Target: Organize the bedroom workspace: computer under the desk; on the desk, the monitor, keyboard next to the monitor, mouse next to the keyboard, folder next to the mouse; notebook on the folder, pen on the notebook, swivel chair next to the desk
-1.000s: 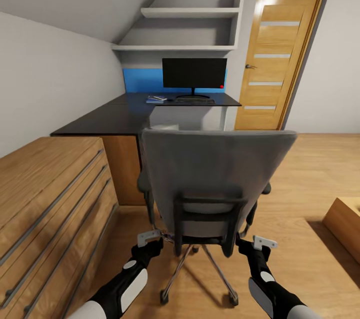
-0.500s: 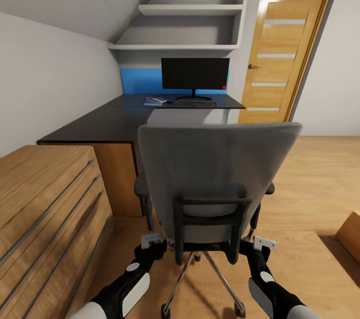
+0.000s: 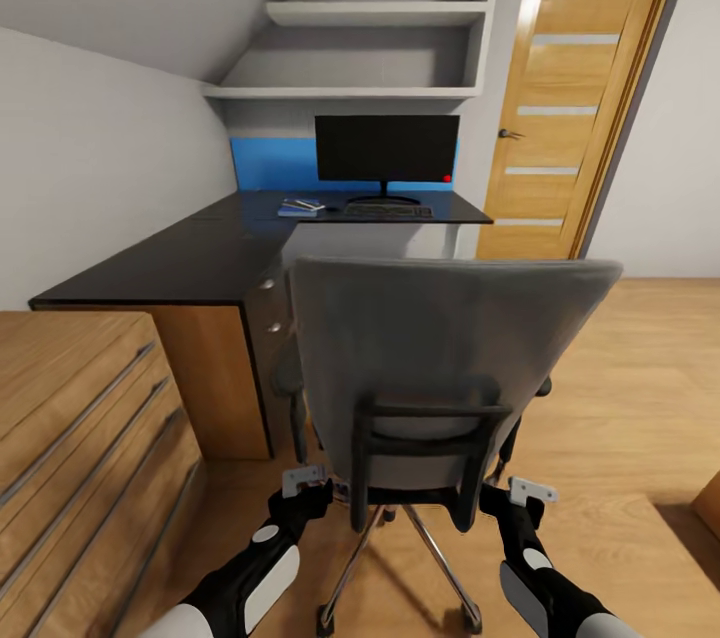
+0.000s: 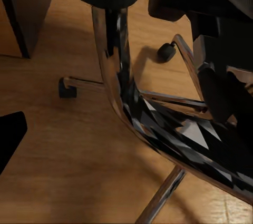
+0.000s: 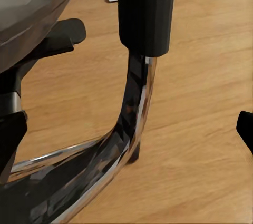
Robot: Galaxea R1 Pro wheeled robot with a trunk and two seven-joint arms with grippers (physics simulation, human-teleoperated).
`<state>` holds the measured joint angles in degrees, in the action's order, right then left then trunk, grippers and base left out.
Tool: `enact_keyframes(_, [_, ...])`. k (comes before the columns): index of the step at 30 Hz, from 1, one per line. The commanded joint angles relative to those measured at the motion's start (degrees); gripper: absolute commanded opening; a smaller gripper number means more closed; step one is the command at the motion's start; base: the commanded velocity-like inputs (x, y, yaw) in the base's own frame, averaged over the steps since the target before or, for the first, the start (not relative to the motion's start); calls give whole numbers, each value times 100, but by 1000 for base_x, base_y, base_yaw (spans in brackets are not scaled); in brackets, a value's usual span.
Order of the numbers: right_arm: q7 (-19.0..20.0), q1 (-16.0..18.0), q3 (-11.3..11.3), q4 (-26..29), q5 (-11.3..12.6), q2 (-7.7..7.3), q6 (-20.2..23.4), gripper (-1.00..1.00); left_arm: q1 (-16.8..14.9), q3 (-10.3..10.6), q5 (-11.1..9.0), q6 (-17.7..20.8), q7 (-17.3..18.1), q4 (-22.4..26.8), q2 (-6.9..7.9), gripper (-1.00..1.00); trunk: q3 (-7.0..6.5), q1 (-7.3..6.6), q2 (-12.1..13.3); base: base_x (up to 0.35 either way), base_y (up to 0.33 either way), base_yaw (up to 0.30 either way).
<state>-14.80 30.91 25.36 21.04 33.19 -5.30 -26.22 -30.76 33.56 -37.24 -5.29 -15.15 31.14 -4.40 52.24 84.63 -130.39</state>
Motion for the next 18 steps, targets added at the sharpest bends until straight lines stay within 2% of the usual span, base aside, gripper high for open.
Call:
enact_keyframes(1, [-40, 3, 48, 5, 30, -6, -13, 100, -8, 80, -80, -33, -40, -3, 0, 100, 5, 2, -2, 252, -241, 0])
enact_keyframes(10, [-40, 3, 48, 5, 30, -6, -15, 100, -7, 80, -74, -33, -40, -3, 0, 100, 5, 2, -2, 238, -206, 0])
enact_keyframes(18, [-40, 3, 48, 5, 30, -6, -15, 100, -4, 80, -73, -34, -29, -3, 0, 100, 5, 2, -2, 227, -85, 0])
